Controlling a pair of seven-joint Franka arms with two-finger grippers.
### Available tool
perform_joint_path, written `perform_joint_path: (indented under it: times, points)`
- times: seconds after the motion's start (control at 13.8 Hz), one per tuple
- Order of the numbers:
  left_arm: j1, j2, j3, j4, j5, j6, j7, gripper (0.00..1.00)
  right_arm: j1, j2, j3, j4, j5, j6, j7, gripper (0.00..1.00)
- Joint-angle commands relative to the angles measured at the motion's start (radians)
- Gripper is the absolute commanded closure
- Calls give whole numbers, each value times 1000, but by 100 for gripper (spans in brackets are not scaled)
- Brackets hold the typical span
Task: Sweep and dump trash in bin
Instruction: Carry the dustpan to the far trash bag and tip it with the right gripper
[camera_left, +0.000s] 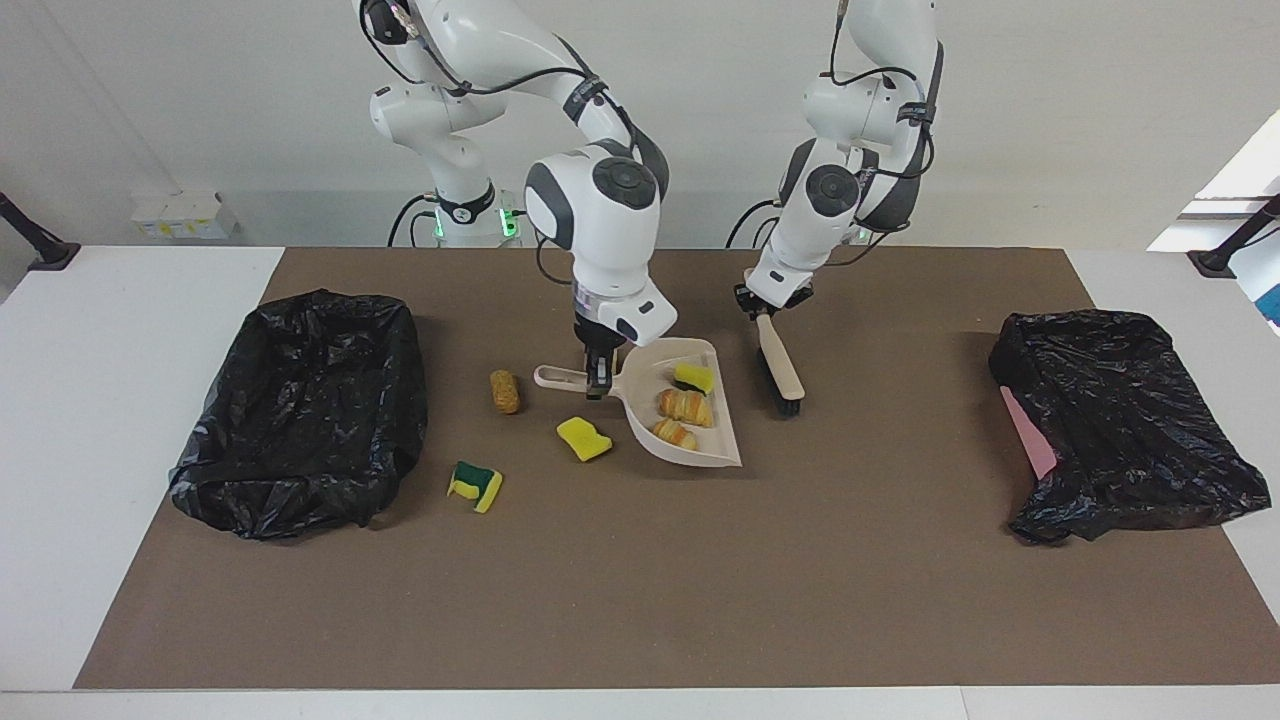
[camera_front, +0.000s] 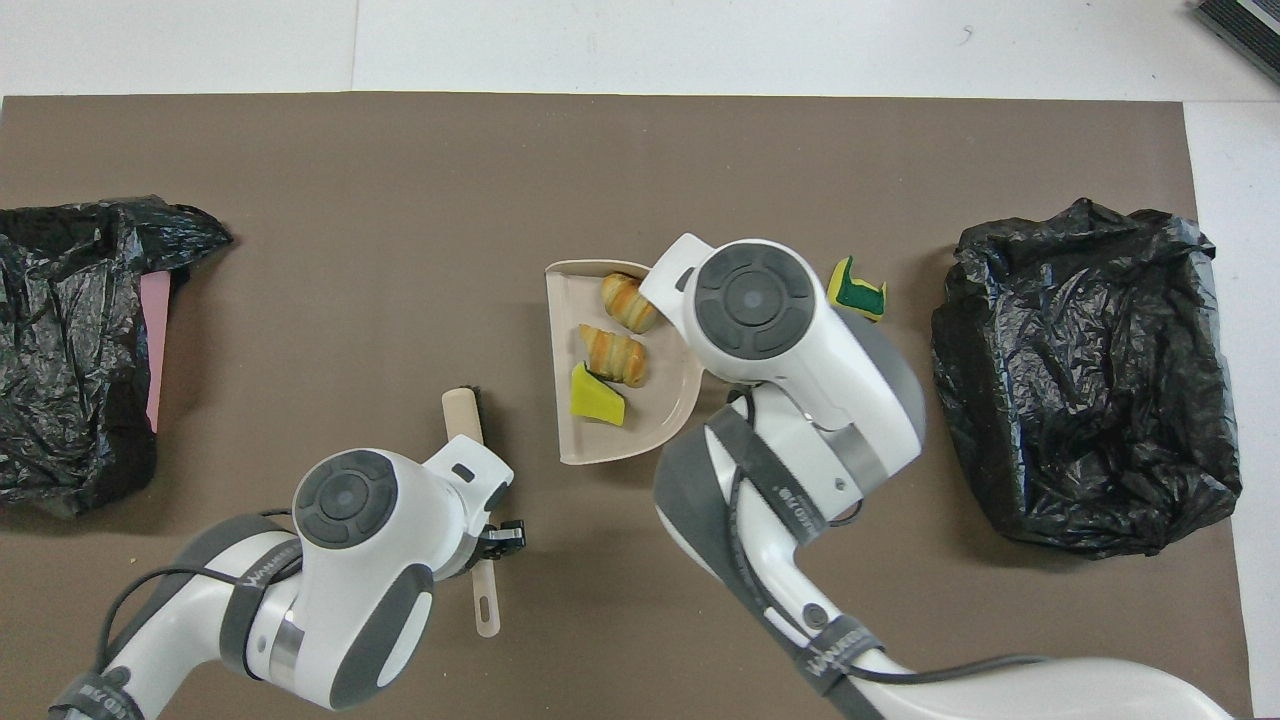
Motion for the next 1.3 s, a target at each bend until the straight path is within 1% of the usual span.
perform_joint_path:
  times: [0.0,0.14,0.29,0.43,0.51,0.58,0.8,0.87,1.01,1.08,1.16,1.23]
  points:
    - [-98,-57,6,-23,26,-50,-104,100,-100,-122,11,-74,42,-32,-109,100]
    - [-153,-80,0,-22,26,-126,-142,100,-187,-168,12,-74,44,-61,-184,100]
    - [-169,-80,-3,-16,23,-165,-184,100,-278,-202,12,-74,47,-76,-275,100]
    - [-180,-65,-3,-16,-3,-159,-184,100,-377,-227,11,-74,87,-84,-365,100]
    - [-181,-64,-3,-16,-35,-153,-186,100,-428,-236,11,-73,95,-85,-417,100]
    - [-183,-64,-3,-16,-40,-150,-187,100,-470,-241,11,-73,96,-85,-471,100]
    - [-186,-60,-3,-20,-48,-112,-195,100,-602,-248,8,-71,95,-84,-594,100]
    - [-183,-56,-2,-22,-58,-99,-184,100,-643,-248,5,-71,95,-84,-661,100]
    - [-174,-54,0,-25,-58,-96,-167,100,-706,-256,2,-80,63,-73,-734,100]
    - [-172,-54,0,-25,-58,-95,-146,89,-721,-270,2,-97,2,-73,-736,100]
    - [-166,-53,0,-25,-58,-96,-117,53,-725,-282,3,-123,-82,-67,-732,100]
    - [-157,-44,2,-13,-60,-98,-116,1,-725,-297,3,-147,-159,-52,-723,100]
